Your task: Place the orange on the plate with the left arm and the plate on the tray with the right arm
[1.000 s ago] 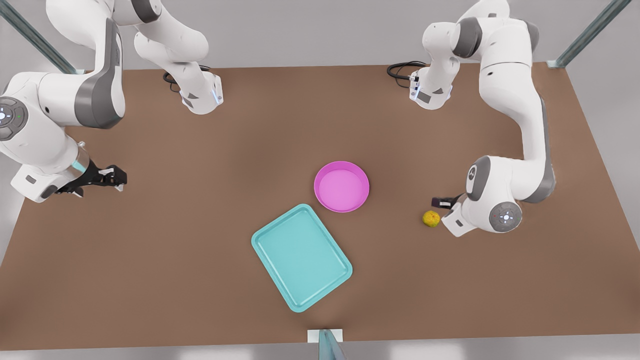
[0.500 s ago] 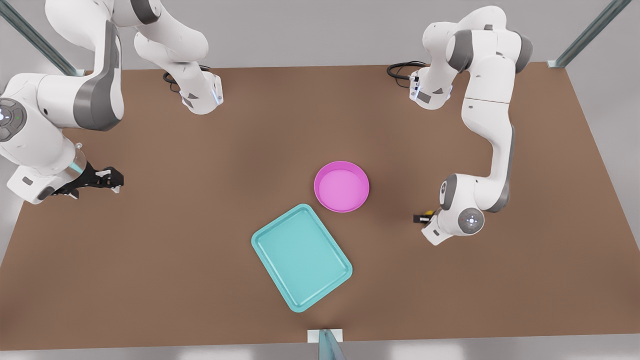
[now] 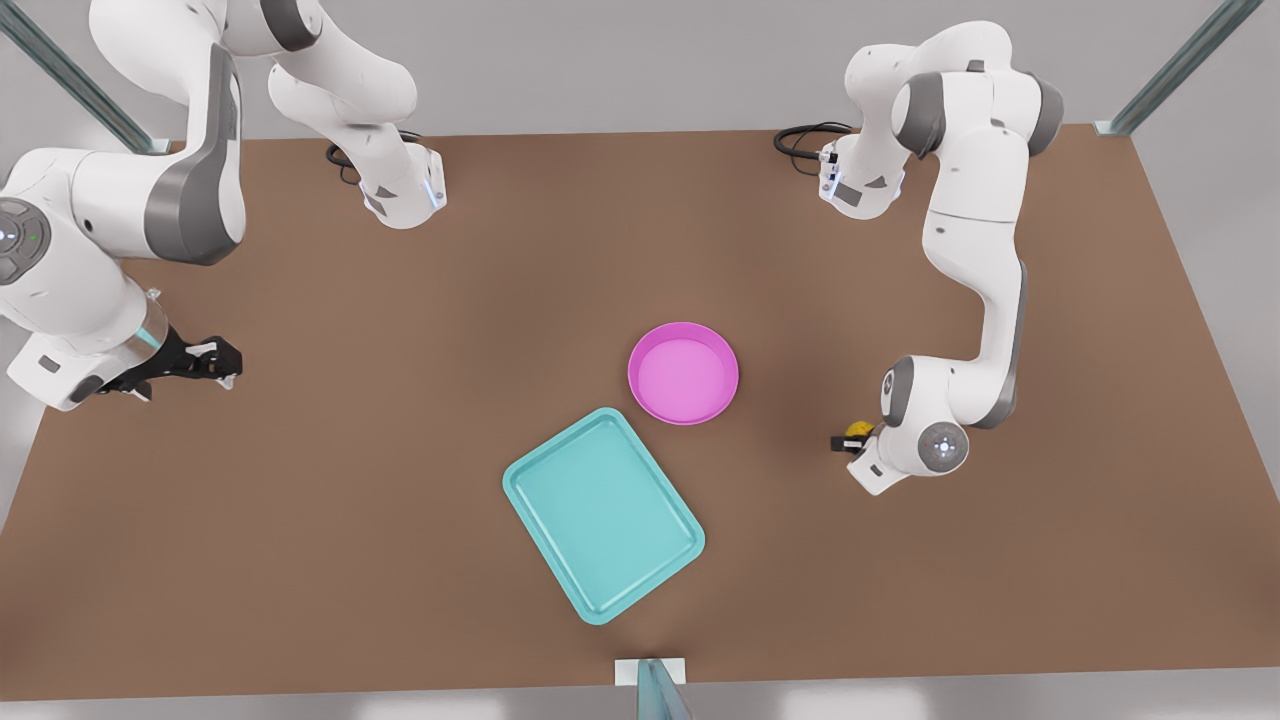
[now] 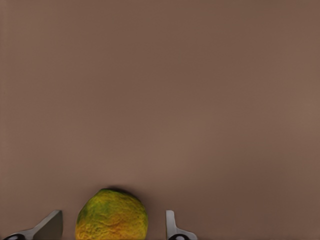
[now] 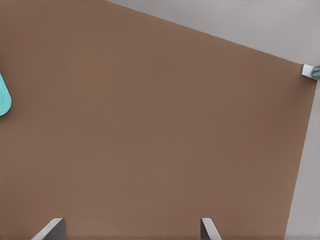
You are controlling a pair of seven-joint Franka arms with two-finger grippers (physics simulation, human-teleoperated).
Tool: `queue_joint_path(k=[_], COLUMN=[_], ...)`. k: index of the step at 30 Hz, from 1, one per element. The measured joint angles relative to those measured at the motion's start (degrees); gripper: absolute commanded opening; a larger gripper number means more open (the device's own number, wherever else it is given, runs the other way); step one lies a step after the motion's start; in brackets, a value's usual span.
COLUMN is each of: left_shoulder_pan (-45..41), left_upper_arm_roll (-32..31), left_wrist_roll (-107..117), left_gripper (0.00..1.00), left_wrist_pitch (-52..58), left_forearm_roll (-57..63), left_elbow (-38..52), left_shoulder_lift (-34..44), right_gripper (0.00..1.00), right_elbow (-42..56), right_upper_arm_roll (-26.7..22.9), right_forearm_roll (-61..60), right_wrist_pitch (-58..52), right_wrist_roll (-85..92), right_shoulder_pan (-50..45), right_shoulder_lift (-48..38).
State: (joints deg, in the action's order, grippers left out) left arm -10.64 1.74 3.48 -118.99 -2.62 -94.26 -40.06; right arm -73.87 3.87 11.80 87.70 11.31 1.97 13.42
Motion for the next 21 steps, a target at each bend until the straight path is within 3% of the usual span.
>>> queue_joint_path(k=[11, 13, 16, 21], left_shoulder_pan=[0.0, 0.0, 0.0, 0.0], left_upper_arm_roll=[-0.1, -0.1, -0.1, -0.1], left_wrist_roll=[0.0, 0.0, 0.3, 0.6], left_gripper=[1.0, 0.61, 0.58, 0.63], left_wrist_pitch=[0.9, 0.9, 0.8, 0.6], left_forearm_roll=[0.0, 0.1, 0.4, 0.6], left_elbow=[-0.2, -0.2, -0.2, -0.1], left_shoulder_lift=[-2.1, -2.2, -2.2, -2.9], right_gripper=[1.0, 1.0, 1.0, 1.0], right_elbow=[0.0, 0.0, -0.1, -0.1], right_upper_arm_roll=[0.0, 0.0, 0.0, 0.0], right_forearm_roll=[0.1, 0.1, 0.1, 0.1], right_wrist_pitch=[0.0, 0.0, 0.0, 0.0], right_wrist_roll=[0.1, 0.1, 0.2, 0.2], right_shoulder_pan=[-0.1, -0.2, -0.2, -0.2], right_shoulder_lift=[0.0, 0.0, 0.1, 0.0])
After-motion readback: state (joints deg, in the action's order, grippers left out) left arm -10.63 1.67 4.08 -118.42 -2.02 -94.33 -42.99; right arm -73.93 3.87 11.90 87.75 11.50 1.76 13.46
